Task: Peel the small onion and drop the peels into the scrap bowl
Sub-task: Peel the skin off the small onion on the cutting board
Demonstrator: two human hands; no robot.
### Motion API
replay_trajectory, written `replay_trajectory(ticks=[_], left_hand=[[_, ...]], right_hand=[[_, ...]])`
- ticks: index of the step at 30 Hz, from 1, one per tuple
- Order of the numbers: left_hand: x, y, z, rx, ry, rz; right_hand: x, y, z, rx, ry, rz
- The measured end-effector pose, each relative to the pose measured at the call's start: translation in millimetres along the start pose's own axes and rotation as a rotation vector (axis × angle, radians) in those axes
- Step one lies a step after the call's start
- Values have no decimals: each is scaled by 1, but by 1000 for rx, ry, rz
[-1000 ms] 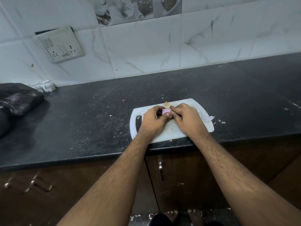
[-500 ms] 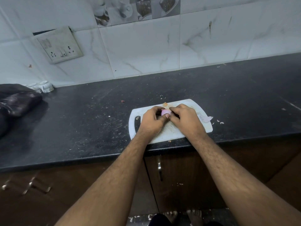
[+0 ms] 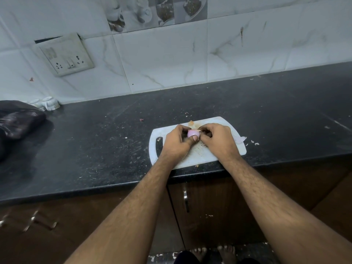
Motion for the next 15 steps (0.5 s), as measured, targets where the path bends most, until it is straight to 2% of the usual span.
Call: replay_trajectory(ticks=[8,15], left_hand=[[0,-1,-2,-60,0,-2],[5,-3,-2,-22,-59,-9]], right_hand=[[6,5,16,14,-71,126],[6,-2,6,-39,11,31]])
Point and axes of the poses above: each hand's wrist, its own x-axis towards the middle knuckle, its own y-axis out of the back of the hand, z = x × y, the point moved 6 cm from there along x, towards the middle knuckle, and after that the axes turned 4 degrees about z, right-handed, at the moved point
